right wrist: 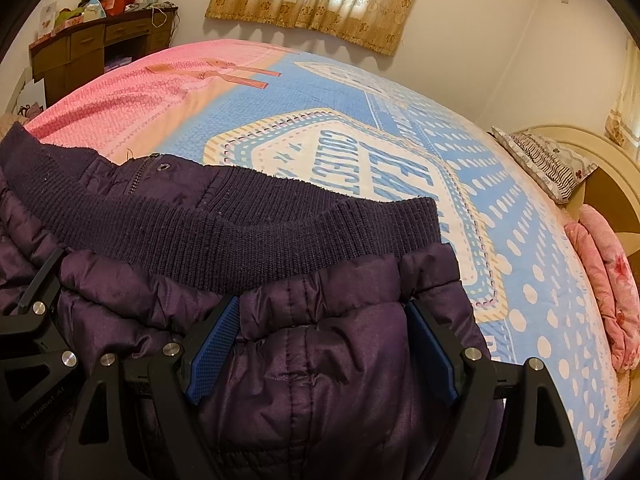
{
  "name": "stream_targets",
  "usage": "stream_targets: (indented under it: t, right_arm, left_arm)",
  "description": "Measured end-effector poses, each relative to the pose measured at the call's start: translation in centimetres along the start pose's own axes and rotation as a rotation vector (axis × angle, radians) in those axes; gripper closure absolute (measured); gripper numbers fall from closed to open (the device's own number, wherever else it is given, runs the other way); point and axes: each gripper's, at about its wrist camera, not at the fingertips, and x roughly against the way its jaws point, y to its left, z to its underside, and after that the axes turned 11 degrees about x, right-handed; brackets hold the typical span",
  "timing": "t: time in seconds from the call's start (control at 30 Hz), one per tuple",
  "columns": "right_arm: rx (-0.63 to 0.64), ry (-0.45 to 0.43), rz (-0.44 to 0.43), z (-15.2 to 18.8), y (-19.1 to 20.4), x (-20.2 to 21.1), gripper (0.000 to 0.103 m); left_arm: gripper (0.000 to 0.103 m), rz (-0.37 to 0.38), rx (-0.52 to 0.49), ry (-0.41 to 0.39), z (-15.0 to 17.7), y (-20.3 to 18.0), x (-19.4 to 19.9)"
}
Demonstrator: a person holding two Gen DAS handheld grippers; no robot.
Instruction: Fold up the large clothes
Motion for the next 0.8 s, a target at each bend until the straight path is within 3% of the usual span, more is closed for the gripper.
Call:
stream_targets:
  t: [0.8]
  right_arm:
    - [0.018,-0.003,0.022,-0.17,0.38,0.05,0.02]
  left_arm:
    - [0.0,-0.007,-0.003,-0.005,0.1,-0.38,0.24]
